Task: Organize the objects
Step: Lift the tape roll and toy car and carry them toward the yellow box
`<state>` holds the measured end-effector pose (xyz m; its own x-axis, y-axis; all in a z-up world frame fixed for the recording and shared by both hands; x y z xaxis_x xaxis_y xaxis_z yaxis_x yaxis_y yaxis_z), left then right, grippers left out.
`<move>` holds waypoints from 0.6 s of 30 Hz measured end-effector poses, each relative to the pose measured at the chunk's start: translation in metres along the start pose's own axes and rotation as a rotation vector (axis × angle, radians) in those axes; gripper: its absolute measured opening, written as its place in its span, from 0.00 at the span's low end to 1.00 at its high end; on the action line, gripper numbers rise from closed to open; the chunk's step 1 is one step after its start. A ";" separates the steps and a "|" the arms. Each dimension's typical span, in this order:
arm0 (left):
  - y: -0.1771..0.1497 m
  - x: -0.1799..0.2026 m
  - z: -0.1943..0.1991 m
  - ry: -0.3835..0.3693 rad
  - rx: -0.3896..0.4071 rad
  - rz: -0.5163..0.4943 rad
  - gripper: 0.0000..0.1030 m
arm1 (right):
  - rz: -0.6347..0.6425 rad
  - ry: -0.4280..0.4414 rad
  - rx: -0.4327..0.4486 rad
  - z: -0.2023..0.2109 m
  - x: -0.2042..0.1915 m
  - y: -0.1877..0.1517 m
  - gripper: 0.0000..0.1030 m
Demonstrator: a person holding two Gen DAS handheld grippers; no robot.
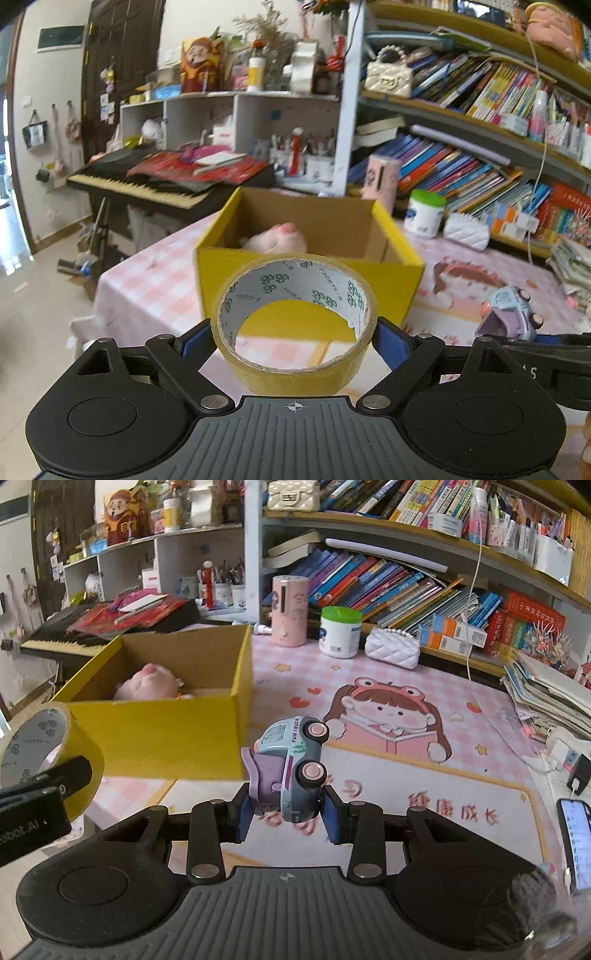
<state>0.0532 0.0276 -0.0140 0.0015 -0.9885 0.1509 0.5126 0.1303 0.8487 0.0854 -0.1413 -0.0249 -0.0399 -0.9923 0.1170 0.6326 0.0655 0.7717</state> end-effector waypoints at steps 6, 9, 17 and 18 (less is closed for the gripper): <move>-0.012 -0.022 0.020 0.020 -0.015 -0.025 0.88 | 0.008 0.009 -0.010 0.014 -0.030 -0.016 0.35; -0.016 -0.033 0.028 0.026 -0.018 -0.036 0.88 | 0.013 0.022 -0.016 0.020 -0.046 -0.023 0.35; -0.019 -0.057 0.044 0.044 -0.013 -0.037 0.88 | 0.027 0.038 -0.008 0.034 -0.074 -0.029 0.35; -0.019 -0.059 0.045 0.044 -0.013 -0.034 0.88 | 0.032 0.040 -0.006 0.036 -0.077 -0.029 0.35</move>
<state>0.0051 0.0868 -0.0164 0.0220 -0.9948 0.0994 0.5238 0.0962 0.8464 0.0429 -0.0627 -0.0339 0.0112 -0.9931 0.1165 0.6380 0.0968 0.7639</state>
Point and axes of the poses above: each gripper's, at about its wrist camera, not at the fingertips, and z roughly against the way its jaws point, x to its right, y to its top, the point moved 3 cm from there along -z, roughly the way its jaws point, and after that the axes turned 9 degrees about -y, right-handed, at the moved point
